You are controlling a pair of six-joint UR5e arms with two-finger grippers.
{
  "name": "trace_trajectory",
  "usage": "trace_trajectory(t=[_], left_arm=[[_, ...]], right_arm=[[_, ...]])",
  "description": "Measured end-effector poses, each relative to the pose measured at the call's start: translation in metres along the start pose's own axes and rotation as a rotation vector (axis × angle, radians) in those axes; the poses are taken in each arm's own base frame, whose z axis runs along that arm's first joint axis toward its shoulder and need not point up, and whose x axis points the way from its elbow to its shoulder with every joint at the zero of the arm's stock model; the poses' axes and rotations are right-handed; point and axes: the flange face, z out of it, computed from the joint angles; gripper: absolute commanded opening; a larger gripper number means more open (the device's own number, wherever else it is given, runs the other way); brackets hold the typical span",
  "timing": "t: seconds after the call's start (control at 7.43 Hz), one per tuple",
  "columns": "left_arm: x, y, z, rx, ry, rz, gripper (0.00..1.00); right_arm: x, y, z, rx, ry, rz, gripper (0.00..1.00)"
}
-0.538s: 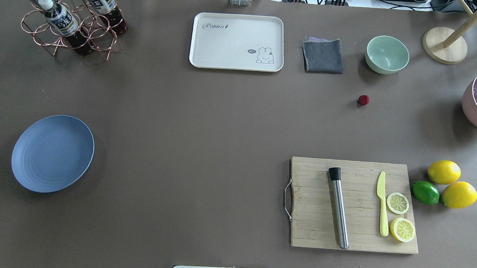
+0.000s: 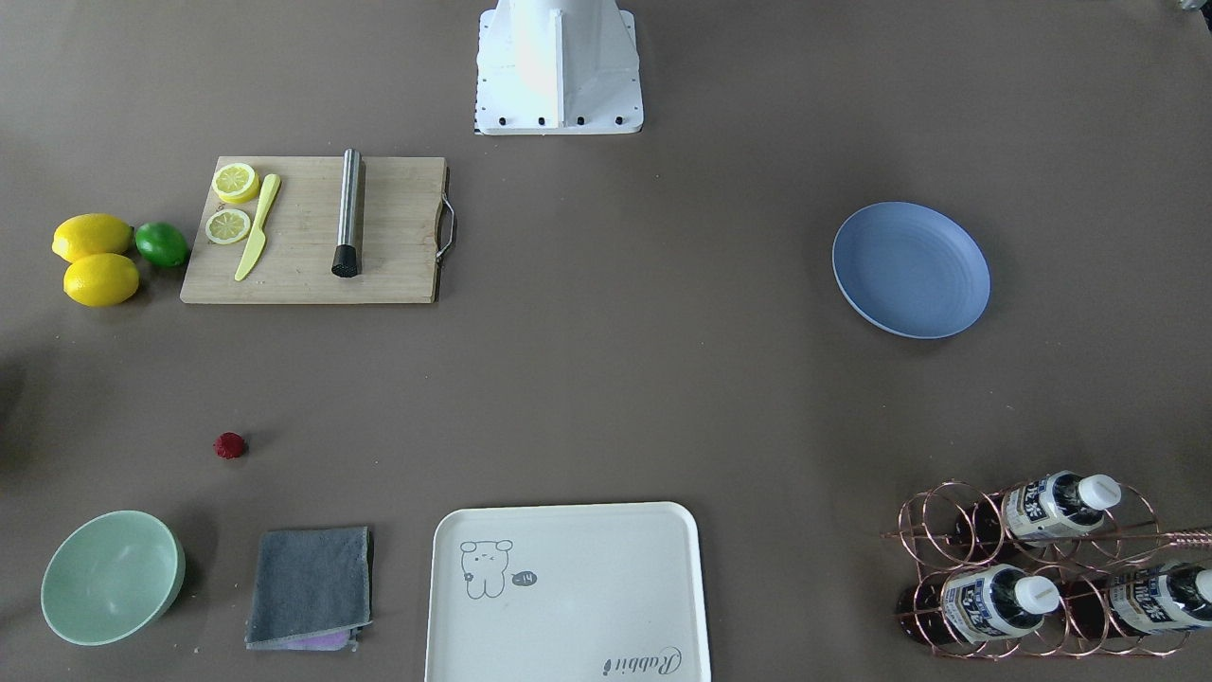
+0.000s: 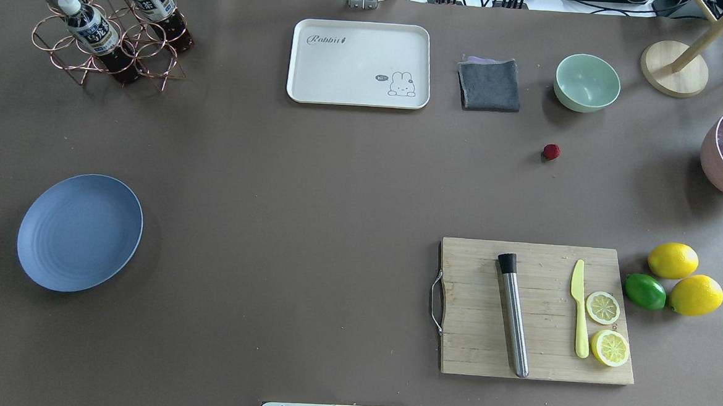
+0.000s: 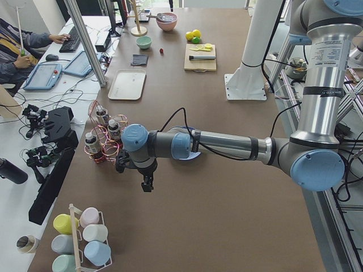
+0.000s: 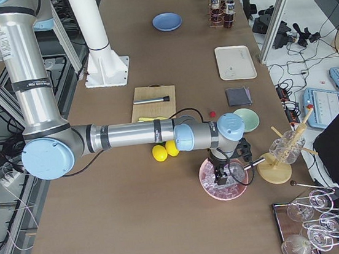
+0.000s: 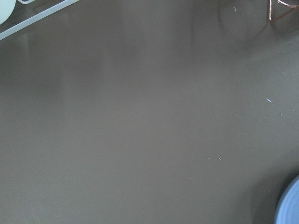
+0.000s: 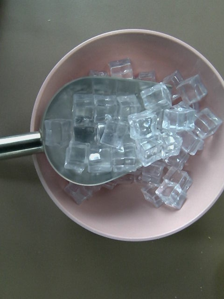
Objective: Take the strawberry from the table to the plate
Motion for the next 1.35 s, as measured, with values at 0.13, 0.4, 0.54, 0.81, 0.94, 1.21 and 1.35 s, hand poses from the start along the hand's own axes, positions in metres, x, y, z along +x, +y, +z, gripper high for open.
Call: trace_trajectory(t=[0.13,0.4,0.54,0.81,0.94,1.21,1.35], left_arm=[[-0.004,0.009,0.001,-0.002,-0.014,0.003,0.98],[-0.018,0.034,0.013,-0.019,-0.015,0.030,0.98],[-0.022,0.039,0.017,-0.027,-0.016,0.032,0.98],[-0.025,0.043,0.021,-0.033,-0.019,0.035,0.98],[-0.026,0.044,0.022,-0.035,-0.024,0.037,0.98],[-0.026,0.044,0.021,-0.034,-0.029,0.039,0.98],[-0.025,0.043,0.022,-0.034,-0.029,0.038,0.98]], right_arm=[[0.004,0.004,-0.009,0.008,0.000,0.015,1.00],[0.009,0.009,-0.017,0.019,0.008,0.026,1.00],[0.009,0.010,-0.018,0.021,0.011,0.026,1.00],[0.010,0.011,-0.019,0.023,0.013,0.025,1.00],[0.010,0.014,-0.020,0.025,0.013,0.025,1.00],[0.010,0.025,-0.018,0.024,0.011,0.028,1.00],[0.009,0.029,-0.018,0.026,0.008,0.027,1.00]])
